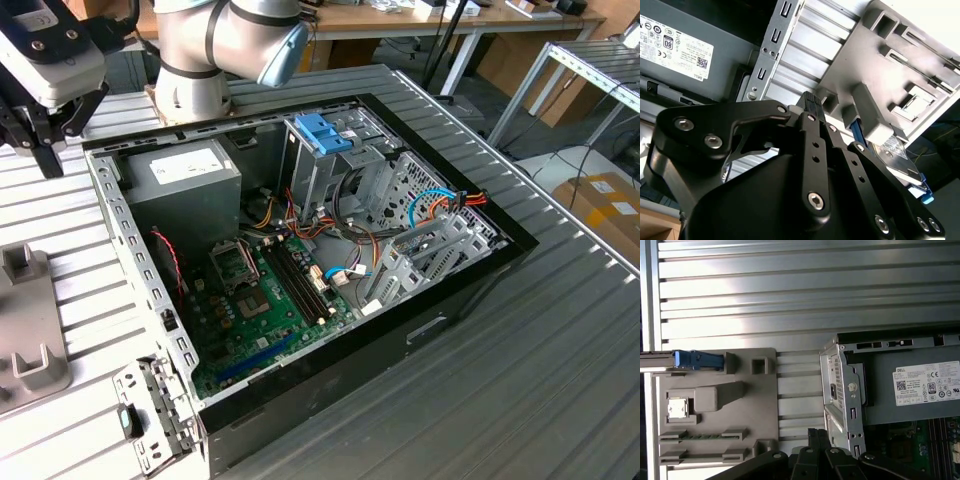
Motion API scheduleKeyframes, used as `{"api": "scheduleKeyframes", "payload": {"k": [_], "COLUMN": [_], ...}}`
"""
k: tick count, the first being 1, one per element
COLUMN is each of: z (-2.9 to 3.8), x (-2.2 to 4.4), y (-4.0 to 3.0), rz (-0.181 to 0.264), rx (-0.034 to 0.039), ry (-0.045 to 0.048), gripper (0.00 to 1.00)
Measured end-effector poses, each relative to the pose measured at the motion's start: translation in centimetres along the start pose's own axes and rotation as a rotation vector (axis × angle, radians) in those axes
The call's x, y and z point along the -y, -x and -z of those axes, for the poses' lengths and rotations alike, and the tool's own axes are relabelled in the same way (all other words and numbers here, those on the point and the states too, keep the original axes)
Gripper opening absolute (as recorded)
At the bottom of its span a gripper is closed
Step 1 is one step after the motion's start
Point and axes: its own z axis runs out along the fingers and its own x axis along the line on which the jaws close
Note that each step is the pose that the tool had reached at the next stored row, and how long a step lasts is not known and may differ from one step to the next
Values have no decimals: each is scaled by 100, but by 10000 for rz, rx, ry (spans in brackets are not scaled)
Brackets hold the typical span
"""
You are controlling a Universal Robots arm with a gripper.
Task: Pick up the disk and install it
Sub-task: 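Reach for the disk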
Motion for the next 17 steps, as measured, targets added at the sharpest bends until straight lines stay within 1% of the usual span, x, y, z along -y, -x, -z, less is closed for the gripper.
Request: {"api": "scheduleKeyframes", "payload": {"k": [11,17], "z": [2,2], "x": [7,9], "y": [-88,-118], "rz": [0,0], "rx": [1,1], "ry": [1,1], "gripper": [10,10]}}
